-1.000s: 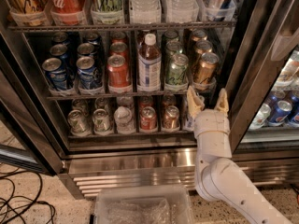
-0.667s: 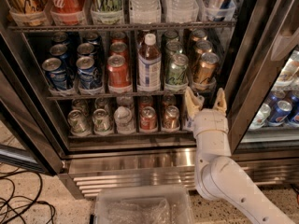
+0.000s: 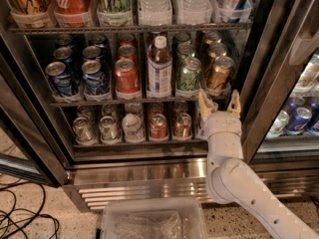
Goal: Pick orange can from middle shelf of fridge
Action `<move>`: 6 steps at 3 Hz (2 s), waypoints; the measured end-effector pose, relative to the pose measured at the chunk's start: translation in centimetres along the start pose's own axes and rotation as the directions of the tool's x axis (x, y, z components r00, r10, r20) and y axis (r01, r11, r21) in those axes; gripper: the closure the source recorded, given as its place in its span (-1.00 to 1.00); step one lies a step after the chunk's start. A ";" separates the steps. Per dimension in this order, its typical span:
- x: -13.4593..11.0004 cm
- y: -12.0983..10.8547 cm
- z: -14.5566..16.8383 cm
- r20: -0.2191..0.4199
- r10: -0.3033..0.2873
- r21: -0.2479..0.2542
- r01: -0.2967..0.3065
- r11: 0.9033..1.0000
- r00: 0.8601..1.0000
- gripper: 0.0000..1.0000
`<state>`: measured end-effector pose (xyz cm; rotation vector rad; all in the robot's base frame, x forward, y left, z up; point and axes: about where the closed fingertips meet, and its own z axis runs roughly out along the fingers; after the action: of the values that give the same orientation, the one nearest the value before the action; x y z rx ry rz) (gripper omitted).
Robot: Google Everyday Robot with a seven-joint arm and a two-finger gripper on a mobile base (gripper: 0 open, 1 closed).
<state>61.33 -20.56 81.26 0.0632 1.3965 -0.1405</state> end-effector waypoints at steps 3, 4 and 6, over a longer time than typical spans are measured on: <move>-1.2 -0.7 3.1 0.061 -0.067 -0.008 0.067 0.998 0.996 -0.22; -1.1 -0.2 4.4 0.050 -0.068 -0.027 0.070 0.997 0.996 -0.24; -0.8 -0.6 7.3 0.013 -0.054 -0.008 0.054 0.999 0.998 -0.20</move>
Offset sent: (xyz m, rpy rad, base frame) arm 0.0288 -0.0171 0.0239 -0.0942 -0.0771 -0.0195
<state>68.28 -22.04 83.37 0.0177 1.3861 -0.1796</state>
